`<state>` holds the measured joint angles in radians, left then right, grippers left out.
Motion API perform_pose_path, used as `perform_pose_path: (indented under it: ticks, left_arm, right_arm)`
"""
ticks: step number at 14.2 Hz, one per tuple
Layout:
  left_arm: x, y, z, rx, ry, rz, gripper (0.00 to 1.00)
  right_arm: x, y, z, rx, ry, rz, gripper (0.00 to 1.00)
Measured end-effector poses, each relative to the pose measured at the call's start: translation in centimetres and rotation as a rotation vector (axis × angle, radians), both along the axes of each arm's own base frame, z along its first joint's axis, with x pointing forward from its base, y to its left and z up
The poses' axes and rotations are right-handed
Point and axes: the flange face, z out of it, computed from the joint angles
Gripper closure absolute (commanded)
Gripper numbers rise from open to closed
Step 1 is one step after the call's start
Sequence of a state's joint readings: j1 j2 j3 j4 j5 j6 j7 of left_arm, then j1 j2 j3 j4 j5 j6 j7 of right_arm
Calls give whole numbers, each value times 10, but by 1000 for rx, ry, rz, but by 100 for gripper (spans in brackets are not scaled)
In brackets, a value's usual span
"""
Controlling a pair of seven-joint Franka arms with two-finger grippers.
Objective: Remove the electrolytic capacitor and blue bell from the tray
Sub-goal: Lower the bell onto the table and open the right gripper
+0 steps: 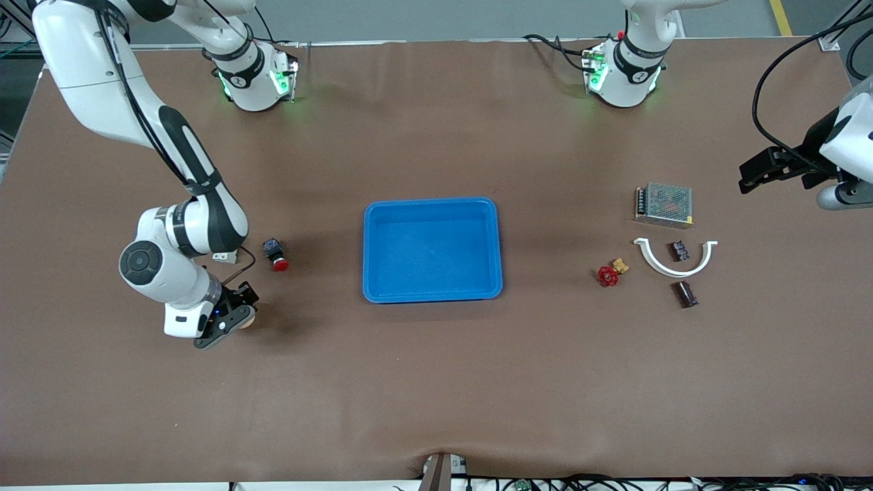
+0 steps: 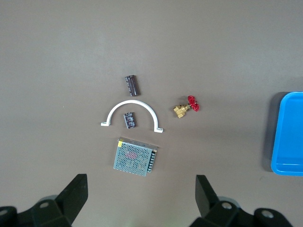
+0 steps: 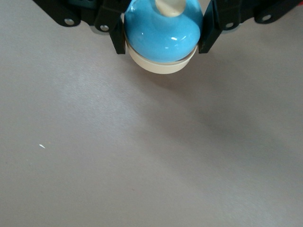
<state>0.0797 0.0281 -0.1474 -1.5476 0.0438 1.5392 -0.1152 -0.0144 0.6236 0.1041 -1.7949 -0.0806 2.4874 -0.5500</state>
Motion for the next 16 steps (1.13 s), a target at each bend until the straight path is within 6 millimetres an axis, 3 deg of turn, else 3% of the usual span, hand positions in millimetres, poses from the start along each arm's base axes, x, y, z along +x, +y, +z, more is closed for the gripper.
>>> perform_pose_path:
  ticks: [11,13,14,16]
  left_arm:
    - [-3,-9,4,0,-5,-15,0]
    - [-5,-11,7,1,-9,-18,0]
    - [-6,-12,9,1,-11,-21,0]
    - [-7,-16,10,1,-13,-27,0]
  right_arm:
    - [-7,1,-26,9,4,10,54]
    - [-7,2,-27,9,4,10,28]
    - [-7,2,-27,10,4,10,1]
    - [-7,2,-27,10,3,11,0]
